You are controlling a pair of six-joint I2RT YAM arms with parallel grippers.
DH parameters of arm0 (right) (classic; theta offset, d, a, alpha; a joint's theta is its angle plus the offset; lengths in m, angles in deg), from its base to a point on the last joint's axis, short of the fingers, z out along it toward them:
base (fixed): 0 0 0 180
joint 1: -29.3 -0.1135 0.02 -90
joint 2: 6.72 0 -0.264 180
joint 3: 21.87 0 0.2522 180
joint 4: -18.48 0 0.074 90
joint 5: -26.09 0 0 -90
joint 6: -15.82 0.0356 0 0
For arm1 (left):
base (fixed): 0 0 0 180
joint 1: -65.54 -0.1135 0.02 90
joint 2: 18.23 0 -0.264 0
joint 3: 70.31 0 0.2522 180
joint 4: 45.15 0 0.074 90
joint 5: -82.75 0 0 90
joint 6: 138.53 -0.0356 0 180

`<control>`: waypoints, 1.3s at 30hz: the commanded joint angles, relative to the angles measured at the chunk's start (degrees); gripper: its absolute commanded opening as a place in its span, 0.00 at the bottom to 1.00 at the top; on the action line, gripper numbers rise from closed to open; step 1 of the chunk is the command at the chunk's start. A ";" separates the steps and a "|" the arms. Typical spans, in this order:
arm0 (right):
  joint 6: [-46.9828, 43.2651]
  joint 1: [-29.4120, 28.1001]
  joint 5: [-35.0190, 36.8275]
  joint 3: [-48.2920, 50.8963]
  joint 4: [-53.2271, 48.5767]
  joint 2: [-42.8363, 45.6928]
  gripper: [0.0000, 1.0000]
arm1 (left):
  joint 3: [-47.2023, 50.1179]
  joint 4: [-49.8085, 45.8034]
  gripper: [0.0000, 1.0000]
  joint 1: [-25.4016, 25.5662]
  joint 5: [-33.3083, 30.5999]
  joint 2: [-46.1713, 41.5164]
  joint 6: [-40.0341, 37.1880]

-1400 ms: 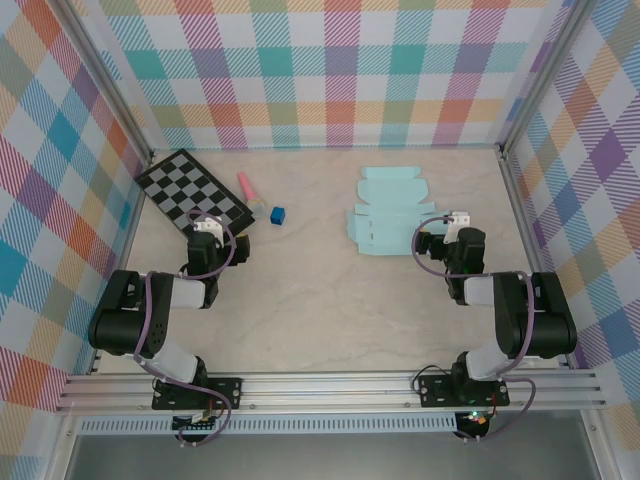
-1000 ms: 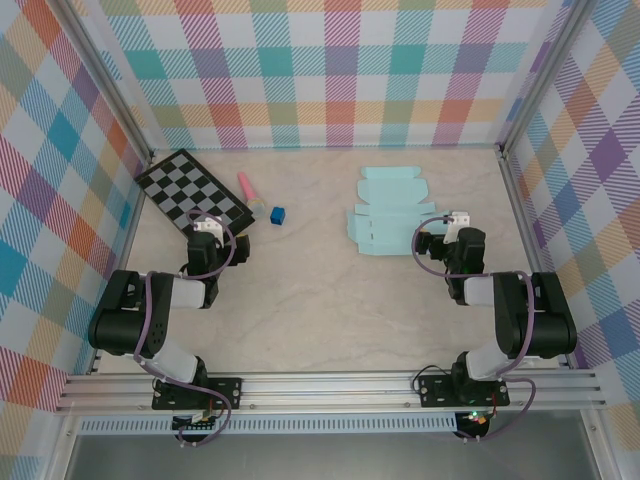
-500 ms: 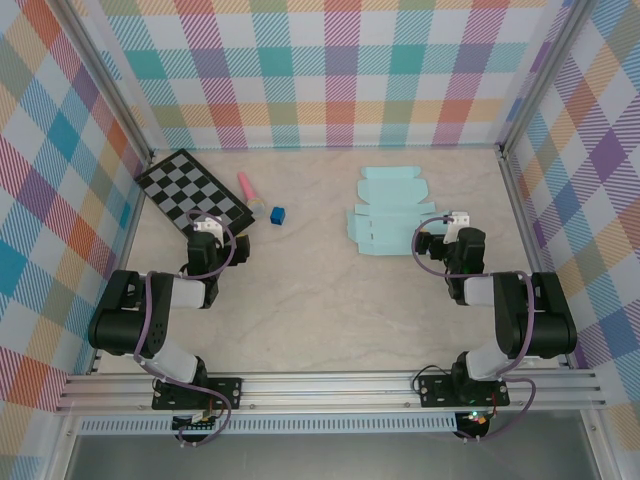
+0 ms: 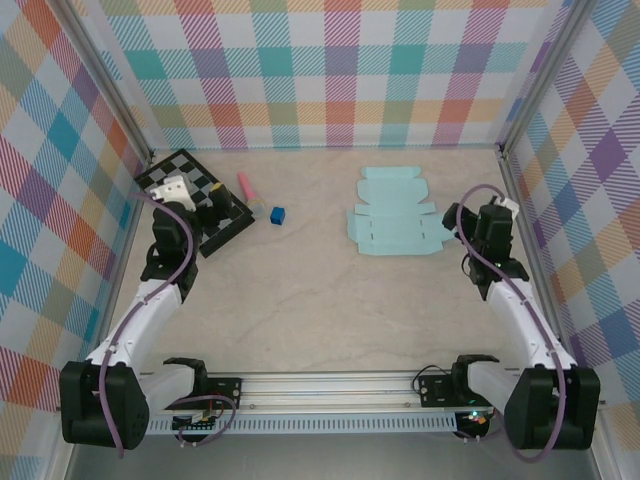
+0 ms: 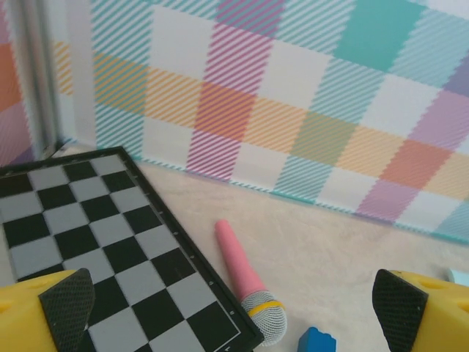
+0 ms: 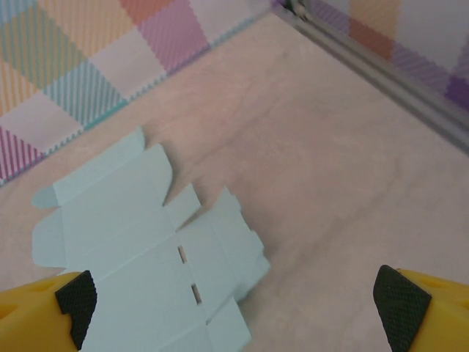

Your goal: Fold the paper box

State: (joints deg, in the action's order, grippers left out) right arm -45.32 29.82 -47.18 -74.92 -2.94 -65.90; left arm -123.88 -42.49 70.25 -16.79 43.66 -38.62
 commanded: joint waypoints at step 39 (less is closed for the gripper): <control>-24.68 5.33 -38.56 -26.95 -20.81 -45.36 0.12 | -14.43 -31.83 1.00 -1.22 -8.46 8.97 24.12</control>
State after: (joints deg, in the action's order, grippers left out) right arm -60.64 38.21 -89.47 -99.22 -19.05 -112.21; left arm -139.49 -76.48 69.88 -27.72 53.61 -16.72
